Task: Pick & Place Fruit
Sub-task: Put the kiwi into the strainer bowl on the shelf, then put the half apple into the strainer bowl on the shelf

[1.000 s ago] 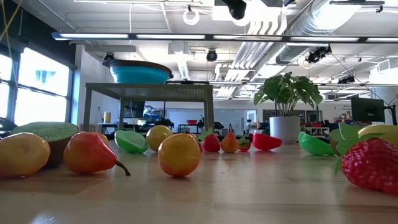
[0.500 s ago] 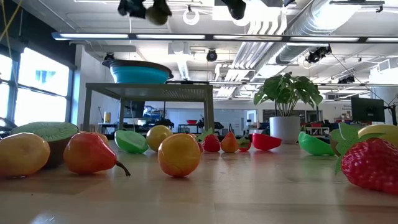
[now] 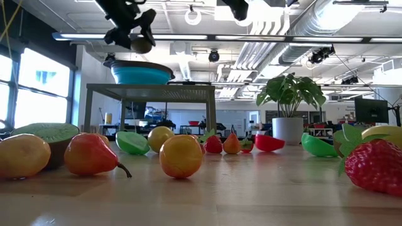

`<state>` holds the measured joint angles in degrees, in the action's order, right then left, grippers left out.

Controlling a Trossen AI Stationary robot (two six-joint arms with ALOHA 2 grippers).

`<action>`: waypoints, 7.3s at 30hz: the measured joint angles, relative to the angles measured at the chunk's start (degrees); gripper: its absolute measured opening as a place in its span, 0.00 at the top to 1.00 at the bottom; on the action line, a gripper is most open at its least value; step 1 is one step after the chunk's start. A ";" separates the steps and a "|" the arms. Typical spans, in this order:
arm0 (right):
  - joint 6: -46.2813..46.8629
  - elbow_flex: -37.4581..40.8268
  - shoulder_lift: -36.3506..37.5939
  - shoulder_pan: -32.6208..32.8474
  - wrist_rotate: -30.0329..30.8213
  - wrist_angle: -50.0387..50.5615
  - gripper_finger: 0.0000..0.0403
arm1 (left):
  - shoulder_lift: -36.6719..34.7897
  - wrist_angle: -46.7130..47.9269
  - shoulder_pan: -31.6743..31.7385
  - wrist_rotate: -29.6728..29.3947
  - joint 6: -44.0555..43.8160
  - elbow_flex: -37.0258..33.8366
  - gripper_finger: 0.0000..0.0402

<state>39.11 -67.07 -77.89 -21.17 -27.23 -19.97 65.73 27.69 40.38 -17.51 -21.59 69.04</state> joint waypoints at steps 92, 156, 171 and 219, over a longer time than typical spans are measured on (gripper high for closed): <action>-8.14 0.02 4.57 -3.98 -11.49 9.18 0.99 | -12.69 24.48 -24.64 23.61 -18.19 0.02 0.99; -9.38 -0.02 4.52 -3.96 -14.42 11.37 0.99 | 0.02 4.85 -46.42 2.21 0.83 -1.68 1.00; -10.71 -0.02 4.52 -3.97 -13.32 11.17 0.99 | -6.54 4.95 -46.52 -1.76 4.86 -1.71 1.00; -19.59 -0.02 4.83 16.08 24.53 43.08 0.99 | -12.00 12.50 -51.67 -10.02 -11.81 -10.34 1.00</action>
<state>19.52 -67.09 -73.06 -5.08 -2.69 23.12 53.74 40.18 -11.29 -27.53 -33.40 58.70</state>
